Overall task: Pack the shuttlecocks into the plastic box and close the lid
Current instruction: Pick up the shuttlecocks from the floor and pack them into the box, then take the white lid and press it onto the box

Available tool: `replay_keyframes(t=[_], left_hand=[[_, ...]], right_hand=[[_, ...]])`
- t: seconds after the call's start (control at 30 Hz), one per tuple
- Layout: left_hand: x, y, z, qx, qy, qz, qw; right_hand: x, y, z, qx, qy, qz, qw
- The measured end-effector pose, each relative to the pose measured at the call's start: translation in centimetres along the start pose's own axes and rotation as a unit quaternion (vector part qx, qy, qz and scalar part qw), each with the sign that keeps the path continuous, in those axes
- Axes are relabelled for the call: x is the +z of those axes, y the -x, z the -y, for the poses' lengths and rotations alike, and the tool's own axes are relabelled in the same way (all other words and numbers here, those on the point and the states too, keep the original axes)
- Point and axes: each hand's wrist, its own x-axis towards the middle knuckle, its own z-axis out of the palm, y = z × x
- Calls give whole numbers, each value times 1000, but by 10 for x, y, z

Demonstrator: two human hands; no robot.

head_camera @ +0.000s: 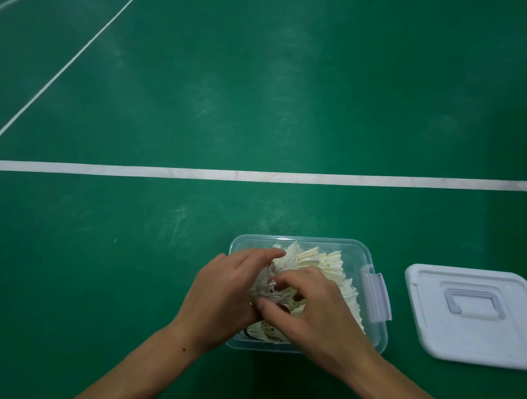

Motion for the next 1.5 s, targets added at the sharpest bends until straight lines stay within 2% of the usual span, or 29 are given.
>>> replay_keyframes(t=[0.1, 0.23, 0.37, 0.5, 0.63, 0.93, 1.2, 1.4, 1.5], left_hand=[[2, -3, -6, 7, 10, 9, 1000], [-4, 1, 2, -20, 33, 32, 999], [-7, 16, 21, -57, -9, 50, 997], [6, 29, 31, -51, -92, 75, 992], [18, 30, 31, -52, -148, 62, 986], [31, 21, 20, -60, -164, 52, 983], [36, 18, 11, -77, -190, 64, 977], [12, 27, 3, -94, -125, 71, 985], [1, 19, -9, -116, -66, 33, 990]], right_hand=[[-1, 2, -1, 1, -2, -10, 1000], [-19, 9, -13, 30, 25, -62, 997], [-35, 28, -32, 52, 54, -103, 992], [-28, 37, -40, 37, 93, -78, 992], [-12, 29, -45, 26, 97, -62, 993], [16, 8, -58, 81, 117, 24, 990], [10, 1, -54, 125, 101, 59, 985], [-35, 20, -37, 109, 50, -5, 993], [-60, 18, -44, 95, 38, -66, 993]])
